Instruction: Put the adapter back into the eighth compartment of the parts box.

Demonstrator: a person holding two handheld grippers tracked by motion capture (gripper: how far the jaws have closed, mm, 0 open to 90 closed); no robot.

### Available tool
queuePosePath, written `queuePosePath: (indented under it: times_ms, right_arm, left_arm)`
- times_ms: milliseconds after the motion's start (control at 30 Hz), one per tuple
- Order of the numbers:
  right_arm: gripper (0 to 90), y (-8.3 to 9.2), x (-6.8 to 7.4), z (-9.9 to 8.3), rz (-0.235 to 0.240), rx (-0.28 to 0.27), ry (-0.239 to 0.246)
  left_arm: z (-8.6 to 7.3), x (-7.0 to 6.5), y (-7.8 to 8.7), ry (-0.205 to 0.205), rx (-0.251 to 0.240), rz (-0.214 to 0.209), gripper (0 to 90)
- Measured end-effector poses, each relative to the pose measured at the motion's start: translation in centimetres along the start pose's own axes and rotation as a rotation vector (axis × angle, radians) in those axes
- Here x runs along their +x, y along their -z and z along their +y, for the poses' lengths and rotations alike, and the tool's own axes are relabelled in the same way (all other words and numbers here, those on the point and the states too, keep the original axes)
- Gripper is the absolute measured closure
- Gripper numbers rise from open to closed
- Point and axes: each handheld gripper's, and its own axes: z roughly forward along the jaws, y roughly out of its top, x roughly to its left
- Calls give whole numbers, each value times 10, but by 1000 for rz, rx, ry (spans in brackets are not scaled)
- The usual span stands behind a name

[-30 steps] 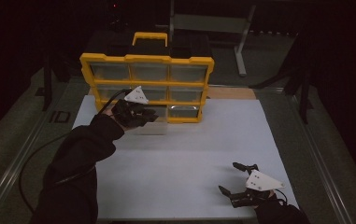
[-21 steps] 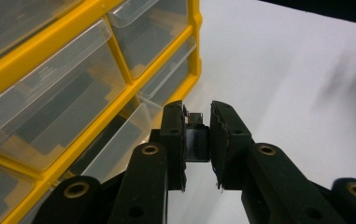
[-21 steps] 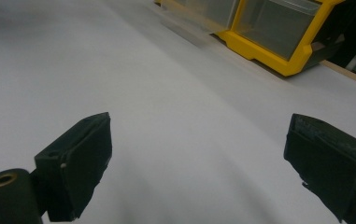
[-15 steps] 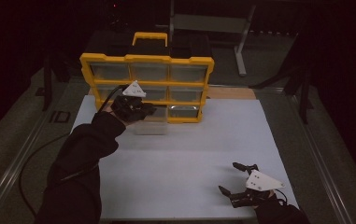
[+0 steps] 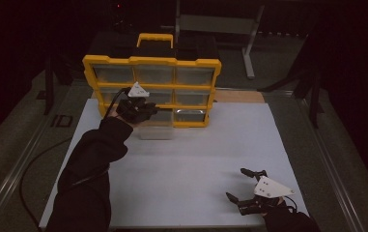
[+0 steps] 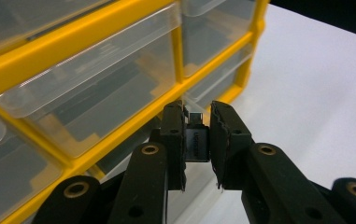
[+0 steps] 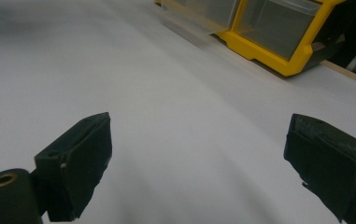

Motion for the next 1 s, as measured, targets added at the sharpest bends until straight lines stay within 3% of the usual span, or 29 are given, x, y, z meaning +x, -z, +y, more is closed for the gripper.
queuePosePath:
  times_ms: [67, 300, 767, 1000]
  right_arm:
    - [79, 0, 0, 0, 1, -1, 1]
    - [79, 0, 0, 0, 1, 1, -1]
    - [79, 0, 0, 0, 1, 1, 2]
    - [79, 0, 0, 0, 2, 2, 2]
  left_arm:
    - [-3, 2, -3, 39, -7, 5, 753]
    - [-10, 1, -14, 75, -15, -5, 753]
    - [-25, 0, -27, 117, -21, 17, 753]
    - [-34, 0, -35, 106, -3, 22, 752]
